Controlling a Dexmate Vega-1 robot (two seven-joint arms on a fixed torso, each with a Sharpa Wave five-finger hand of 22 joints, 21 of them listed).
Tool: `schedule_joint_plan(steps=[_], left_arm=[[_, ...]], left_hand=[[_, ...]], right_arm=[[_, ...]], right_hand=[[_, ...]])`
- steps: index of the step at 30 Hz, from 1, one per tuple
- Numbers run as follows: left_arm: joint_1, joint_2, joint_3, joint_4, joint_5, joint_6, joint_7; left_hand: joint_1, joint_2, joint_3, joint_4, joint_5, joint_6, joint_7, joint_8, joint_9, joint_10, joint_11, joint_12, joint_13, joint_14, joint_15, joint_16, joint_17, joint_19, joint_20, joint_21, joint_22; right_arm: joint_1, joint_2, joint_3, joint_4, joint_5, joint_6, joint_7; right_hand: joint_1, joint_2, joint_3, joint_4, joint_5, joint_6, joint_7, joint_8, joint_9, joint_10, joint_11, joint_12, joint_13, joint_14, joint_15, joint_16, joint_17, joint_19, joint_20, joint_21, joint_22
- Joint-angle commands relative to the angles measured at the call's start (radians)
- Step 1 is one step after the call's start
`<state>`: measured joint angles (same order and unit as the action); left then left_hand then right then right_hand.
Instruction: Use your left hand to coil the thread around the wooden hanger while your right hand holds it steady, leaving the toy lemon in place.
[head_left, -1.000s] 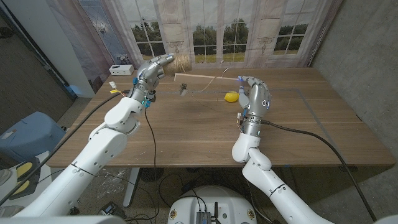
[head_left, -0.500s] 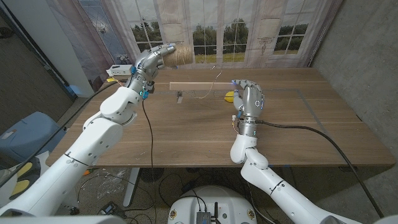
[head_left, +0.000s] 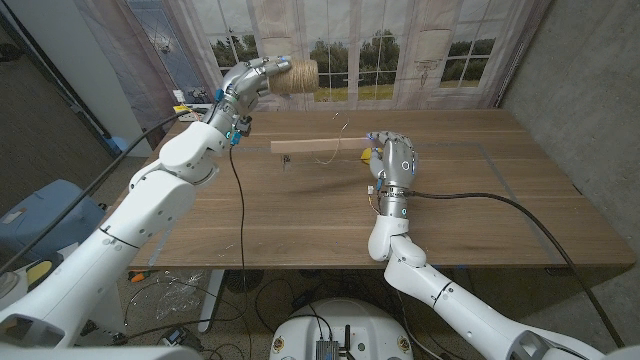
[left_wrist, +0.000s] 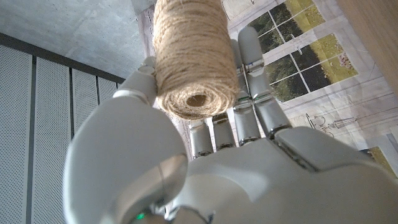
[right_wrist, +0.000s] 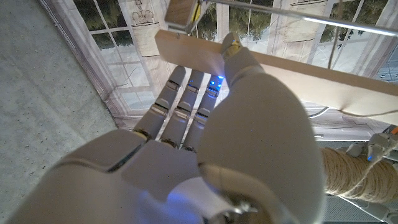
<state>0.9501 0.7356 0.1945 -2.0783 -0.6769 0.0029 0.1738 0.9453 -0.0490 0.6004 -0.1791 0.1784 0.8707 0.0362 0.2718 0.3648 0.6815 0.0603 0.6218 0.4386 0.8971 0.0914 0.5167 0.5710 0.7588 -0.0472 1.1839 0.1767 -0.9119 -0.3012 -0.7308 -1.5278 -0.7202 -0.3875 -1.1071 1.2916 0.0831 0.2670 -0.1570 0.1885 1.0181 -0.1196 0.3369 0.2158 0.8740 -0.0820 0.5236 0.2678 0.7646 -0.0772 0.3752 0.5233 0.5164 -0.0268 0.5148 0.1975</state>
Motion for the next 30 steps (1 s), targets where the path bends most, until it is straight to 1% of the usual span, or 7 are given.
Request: schedule_joint_plan(steps=[1,6,8,12,17,22,30], left_arm=[[-0.053,0.012,0.032,-0.010,0.016,0.016,-0.032],[-0.043,0.011,0.030,-0.016,-0.001,-0.009,-0.063],[-0.035,0.008,0.030,-0.019,-0.020,-0.030,-0.093],[-0.023,0.004,0.034,-0.019,-0.037,-0.058,-0.124],[-0.012,0.002,0.039,-0.015,-0.071,-0.071,-0.160],[-0.001,-0.001,0.046,-0.008,-0.086,-0.084,-0.179],[0.005,-0.015,0.070,0.018,-0.124,-0.083,-0.205]], left_hand=[[0.179,0.189,0.047,0.012,0.005,0.012,0.002,-0.005,0.002,0.154,-0.146,0.003,0.178,0.228,-0.318,-0.001,0.004,0.007,-0.147,0.010,0.003],[0.178,0.190,0.047,0.012,0.005,0.014,0.001,-0.007,0.002,0.156,-0.146,0.002,0.177,0.232,-0.318,-0.003,0.004,0.007,-0.147,0.012,0.003],[0.177,0.189,0.048,0.012,0.005,0.015,0.001,-0.008,0.002,0.158,-0.146,0.002,0.176,0.233,-0.318,-0.004,0.005,0.007,-0.147,0.013,0.003],[0.177,0.189,0.048,0.012,0.005,0.015,0.001,-0.010,0.003,0.155,-0.148,0.001,0.178,0.232,-0.318,-0.008,0.004,0.007,-0.148,0.014,0.003],[0.176,0.189,0.049,0.012,0.005,0.015,0.000,-0.012,0.004,0.155,-0.148,-0.001,0.175,0.229,-0.318,-0.018,-0.004,0.007,-0.148,0.016,0.002],[0.175,0.189,0.050,0.013,0.005,0.016,0.002,-0.013,0.006,0.157,-0.145,-0.001,0.175,0.232,-0.319,-0.026,-0.011,0.006,-0.148,0.017,0.002],[0.174,0.189,0.051,0.012,0.005,0.017,0.000,-0.016,0.007,0.159,-0.145,-0.001,0.174,0.236,-0.319,-0.031,-0.014,0.005,-0.149,0.019,0.002]], right_arm=[[0.063,0.009,-0.048,0.060,0.057,-0.070,0.004],[0.087,0.022,-0.050,0.092,0.089,-0.082,-0.006],[0.102,0.033,-0.048,0.113,0.101,-0.088,-0.010],[0.114,0.058,-0.032,0.145,0.104,-0.087,-0.010],[0.126,0.092,-0.007,0.186,0.090,-0.088,-0.010],[0.113,0.154,0.071,0.221,0.038,-0.062,-0.010],[0.083,0.281,0.235,0.277,-0.095,0.014,-0.010]], right_hand=[[0.063,0.064,0.002,0.004,0.006,0.033,0.019,0.006,0.005,0.095,-0.028,0.102,0.076,0.018,-0.158,0.000,0.036,-0.002,-0.004,0.007,0.005],[0.062,0.063,0.001,0.005,0.006,0.034,0.017,0.006,0.005,0.094,-0.028,0.102,0.077,0.019,-0.158,-0.001,0.038,-0.003,-0.004,0.009,0.005],[0.062,0.064,0.001,0.005,0.006,0.034,0.018,0.007,0.005,0.094,-0.026,0.103,0.077,0.019,-0.157,-0.003,0.038,-0.003,-0.004,0.010,0.005],[0.061,0.063,0.000,0.006,0.006,0.034,0.019,0.007,0.005,0.096,-0.026,0.103,0.076,0.017,-0.157,-0.006,0.037,-0.004,-0.003,0.012,0.004],[0.060,0.064,0.000,0.007,0.006,0.034,0.019,0.007,0.005,0.092,-0.027,0.102,0.076,0.017,-0.156,-0.008,0.037,-0.004,-0.002,0.013,0.004],[0.059,0.064,-0.002,0.008,0.006,0.034,0.019,0.007,0.005,0.095,-0.026,0.103,0.075,0.019,-0.157,-0.009,0.039,-0.007,-0.001,0.015,0.004],[0.056,0.066,-0.003,0.010,0.005,0.034,0.021,0.007,0.005,0.099,-0.022,0.103,0.073,0.018,-0.153,-0.015,0.039,-0.009,0.003,0.019,0.004]])
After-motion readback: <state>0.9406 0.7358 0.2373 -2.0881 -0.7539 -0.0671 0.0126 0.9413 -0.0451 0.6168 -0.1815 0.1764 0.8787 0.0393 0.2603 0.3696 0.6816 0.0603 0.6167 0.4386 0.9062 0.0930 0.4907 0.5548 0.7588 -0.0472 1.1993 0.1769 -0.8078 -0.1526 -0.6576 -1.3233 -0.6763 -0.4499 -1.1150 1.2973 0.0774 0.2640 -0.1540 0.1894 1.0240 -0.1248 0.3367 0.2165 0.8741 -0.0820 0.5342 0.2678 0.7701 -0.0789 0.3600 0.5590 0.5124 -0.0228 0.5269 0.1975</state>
